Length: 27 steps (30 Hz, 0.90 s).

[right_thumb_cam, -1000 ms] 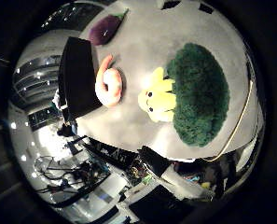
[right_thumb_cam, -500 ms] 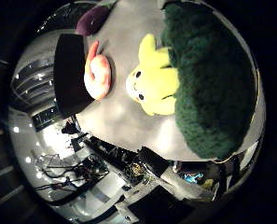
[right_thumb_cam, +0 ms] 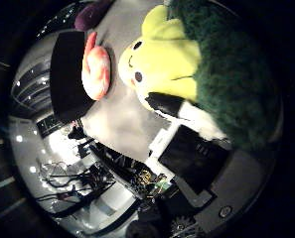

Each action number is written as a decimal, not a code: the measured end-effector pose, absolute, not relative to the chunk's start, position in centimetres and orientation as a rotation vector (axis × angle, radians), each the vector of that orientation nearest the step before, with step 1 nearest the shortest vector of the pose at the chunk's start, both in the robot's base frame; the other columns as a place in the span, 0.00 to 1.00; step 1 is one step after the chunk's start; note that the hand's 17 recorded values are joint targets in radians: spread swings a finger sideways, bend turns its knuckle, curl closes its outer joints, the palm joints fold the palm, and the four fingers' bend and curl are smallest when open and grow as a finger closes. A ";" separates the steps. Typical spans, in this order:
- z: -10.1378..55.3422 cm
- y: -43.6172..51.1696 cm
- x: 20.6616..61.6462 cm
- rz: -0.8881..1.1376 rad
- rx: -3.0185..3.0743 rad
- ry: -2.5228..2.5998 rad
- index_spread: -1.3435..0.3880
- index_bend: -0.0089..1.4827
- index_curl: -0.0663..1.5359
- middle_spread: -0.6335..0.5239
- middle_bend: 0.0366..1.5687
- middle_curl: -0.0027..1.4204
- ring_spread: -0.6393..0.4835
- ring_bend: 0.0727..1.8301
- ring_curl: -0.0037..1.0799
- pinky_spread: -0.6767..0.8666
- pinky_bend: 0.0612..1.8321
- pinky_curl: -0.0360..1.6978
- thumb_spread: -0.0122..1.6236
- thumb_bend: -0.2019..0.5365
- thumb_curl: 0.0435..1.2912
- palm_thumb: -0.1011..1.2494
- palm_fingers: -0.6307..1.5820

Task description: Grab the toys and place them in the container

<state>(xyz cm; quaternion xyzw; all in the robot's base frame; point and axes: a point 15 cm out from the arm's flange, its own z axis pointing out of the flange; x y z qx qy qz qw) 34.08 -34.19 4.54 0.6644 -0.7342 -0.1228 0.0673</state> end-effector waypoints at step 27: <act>17.4 -30.6 35.6 -0.092 2.121 -2.326 0.67 0.80 0.48 0.46 0.84 0.45 0.42 0.77 0.56 0.32 0.66 0.56 0.67 0.25 0.27 0.61 0.83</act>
